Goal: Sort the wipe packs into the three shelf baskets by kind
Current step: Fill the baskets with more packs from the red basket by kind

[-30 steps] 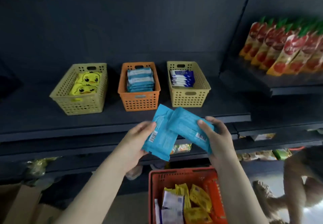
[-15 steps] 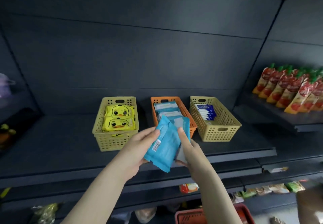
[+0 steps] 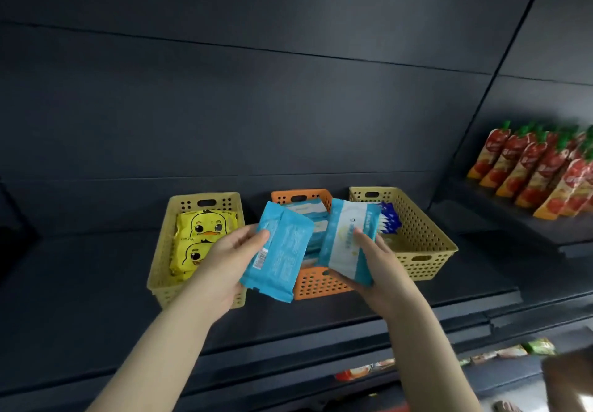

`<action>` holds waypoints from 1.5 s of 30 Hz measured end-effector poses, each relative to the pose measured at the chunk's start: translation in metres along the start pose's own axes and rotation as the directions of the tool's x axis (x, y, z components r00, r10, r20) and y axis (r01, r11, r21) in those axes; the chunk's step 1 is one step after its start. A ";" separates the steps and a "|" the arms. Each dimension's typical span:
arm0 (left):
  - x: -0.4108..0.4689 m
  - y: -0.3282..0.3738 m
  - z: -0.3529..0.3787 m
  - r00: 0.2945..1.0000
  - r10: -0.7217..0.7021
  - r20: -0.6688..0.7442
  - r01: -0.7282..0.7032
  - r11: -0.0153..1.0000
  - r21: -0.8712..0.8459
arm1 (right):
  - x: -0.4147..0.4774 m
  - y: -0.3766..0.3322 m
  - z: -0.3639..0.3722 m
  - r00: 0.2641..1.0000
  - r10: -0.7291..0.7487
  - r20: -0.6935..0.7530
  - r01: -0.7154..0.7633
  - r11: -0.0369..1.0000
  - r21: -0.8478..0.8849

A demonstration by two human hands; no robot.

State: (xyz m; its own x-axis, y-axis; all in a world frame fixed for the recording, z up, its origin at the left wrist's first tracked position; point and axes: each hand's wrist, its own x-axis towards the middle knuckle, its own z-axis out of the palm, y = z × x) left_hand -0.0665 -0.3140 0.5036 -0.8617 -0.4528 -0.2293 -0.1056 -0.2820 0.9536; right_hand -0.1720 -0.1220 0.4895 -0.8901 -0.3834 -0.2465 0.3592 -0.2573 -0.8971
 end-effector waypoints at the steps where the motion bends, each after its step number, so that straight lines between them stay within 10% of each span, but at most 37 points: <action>1: 0.014 -0.001 0.006 1.000 -0.024 -0.021 0.023 1.000 -0.015 | 0.013 -0.005 -0.006 1.000 -0.001 0.015 0.002 1.000 -0.031; 8: 0.105 -0.003 0.032 0.991 -0.087 -0.106 0.084 0.996 -0.039 | 0.111 -0.039 -0.046 0.995 -0.092 0.047 0.104 0.876 -0.472; 15: 0.142 -0.013 0.020 0.988 -0.055 -0.147 0.034 0.989 -0.143 | 0.169 -0.043 -0.043 0.936 0.214 0.278 0.128 0.530 -0.838; 22: 0.166 -0.021 0.010 0.990 -0.050 -0.129 0.029 0.986 -0.162 | 0.193 -0.008 -0.026 0.840 0.396 0.370 0.319 0.191 -0.928; 45: 0.188 -0.021 -0.010 0.978 -0.209 0.002 0.205 0.957 -0.203 | 0.183 0.007 -0.018 0.908 0.320 0.272 0.306 -0.061 -0.950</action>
State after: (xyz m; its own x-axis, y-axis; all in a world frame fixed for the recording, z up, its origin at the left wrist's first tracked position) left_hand -0.2215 -0.4016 0.4381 -0.8215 -0.3822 -0.4231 -0.1769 -0.5347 0.8263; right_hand -0.3378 -0.1783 0.4317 -0.6167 -0.6713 -0.4112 -0.5607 0.7412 -0.3691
